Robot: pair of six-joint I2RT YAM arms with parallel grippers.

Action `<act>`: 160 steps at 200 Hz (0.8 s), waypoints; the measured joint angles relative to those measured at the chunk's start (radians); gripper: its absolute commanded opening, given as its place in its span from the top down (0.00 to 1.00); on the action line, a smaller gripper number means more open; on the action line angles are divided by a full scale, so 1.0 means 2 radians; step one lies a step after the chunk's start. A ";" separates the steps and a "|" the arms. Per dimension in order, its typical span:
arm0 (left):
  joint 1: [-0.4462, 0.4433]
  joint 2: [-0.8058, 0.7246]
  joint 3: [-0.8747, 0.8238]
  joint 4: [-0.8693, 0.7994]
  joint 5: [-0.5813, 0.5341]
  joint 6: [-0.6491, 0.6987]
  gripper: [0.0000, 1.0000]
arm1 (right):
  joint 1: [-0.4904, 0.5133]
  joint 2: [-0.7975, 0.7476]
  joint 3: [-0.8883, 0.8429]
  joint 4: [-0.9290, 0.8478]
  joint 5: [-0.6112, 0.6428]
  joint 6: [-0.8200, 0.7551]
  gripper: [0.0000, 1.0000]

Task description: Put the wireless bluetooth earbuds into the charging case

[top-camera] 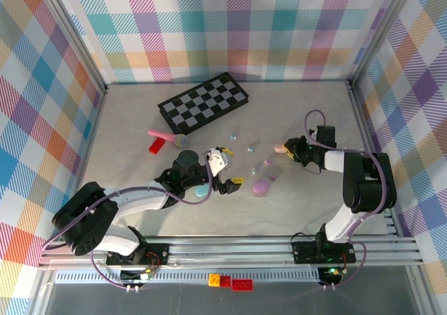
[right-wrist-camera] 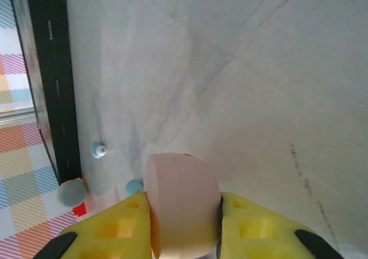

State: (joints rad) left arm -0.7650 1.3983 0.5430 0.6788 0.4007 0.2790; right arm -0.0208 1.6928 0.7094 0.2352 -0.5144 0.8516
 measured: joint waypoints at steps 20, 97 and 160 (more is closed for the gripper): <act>-0.001 0.012 0.011 -0.013 -0.001 0.006 0.07 | 0.000 0.004 -0.002 0.002 0.005 -0.002 0.61; -0.041 0.073 0.083 -0.100 -0.037 0.056 0.12 | -0.019 -0.052 -0.021 -0.024 0.030 -0.019 0.20; -0.087 0.141 0.154 -0.176 -0.075 0.082 0.14 | -0.028 -0.139 -0.024 -0.100 0.068 -0.068 0.19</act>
State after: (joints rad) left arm -0.9390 1.6810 0.8516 0.3271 0.2512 0.4431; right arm -0.0776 1.4151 0.6613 0.0349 -0.3779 0.7166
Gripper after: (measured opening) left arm 0.858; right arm 0.805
